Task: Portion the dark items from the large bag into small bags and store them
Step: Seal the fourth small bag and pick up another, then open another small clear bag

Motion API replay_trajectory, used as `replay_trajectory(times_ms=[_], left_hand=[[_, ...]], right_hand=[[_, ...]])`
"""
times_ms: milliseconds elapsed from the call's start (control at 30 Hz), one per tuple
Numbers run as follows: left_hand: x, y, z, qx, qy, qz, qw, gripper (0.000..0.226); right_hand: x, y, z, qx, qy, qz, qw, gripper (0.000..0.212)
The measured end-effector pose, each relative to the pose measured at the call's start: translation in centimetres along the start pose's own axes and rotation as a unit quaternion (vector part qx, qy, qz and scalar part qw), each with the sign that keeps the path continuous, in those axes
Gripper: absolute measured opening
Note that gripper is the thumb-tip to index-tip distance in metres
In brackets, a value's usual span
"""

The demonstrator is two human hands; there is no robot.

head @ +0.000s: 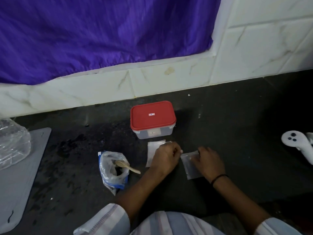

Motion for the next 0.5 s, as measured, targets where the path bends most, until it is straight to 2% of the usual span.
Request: replay_trajectory(times_ms=[167,233,367,500], left_hand=[[1.2,-3.6,-0.3,-0.121,0.017,-0.05,0.991,0.012],[1.0,-4.5,-0.4,-0.14,0.022,-0.072,0.987,0.013],[1.4,-4.8,-0.6,-0.128,0.011,-0.079,0.988,0.018],[1.8,-3.7,-0.9,-0.06,-0.027,-0.074,0.995,0.018]], right_hand=[[0.4,-1.0,0.0,-0.002,-0.032,-0.043,0.999,0.014],[0.7,-1.2,-0.1,-0.002,-0.048,-0.065,0.997,0.009],[1.0,-0.9,0.4,0.023,-0.048,-0.173,0.983,0.008],[0.5,0.5,0.9,0.047,0.019,-0.354,0.934,0.025]])
Point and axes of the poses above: each hand's wrist, its own z-axis away from the middle knuckle, its own y-axis out of the back of the hand, x = y × z, the point moved 5 cm from there along -z, towards the middle knuckle, and after that the axes turned 3 degrees about y, right-handed, at the moved point
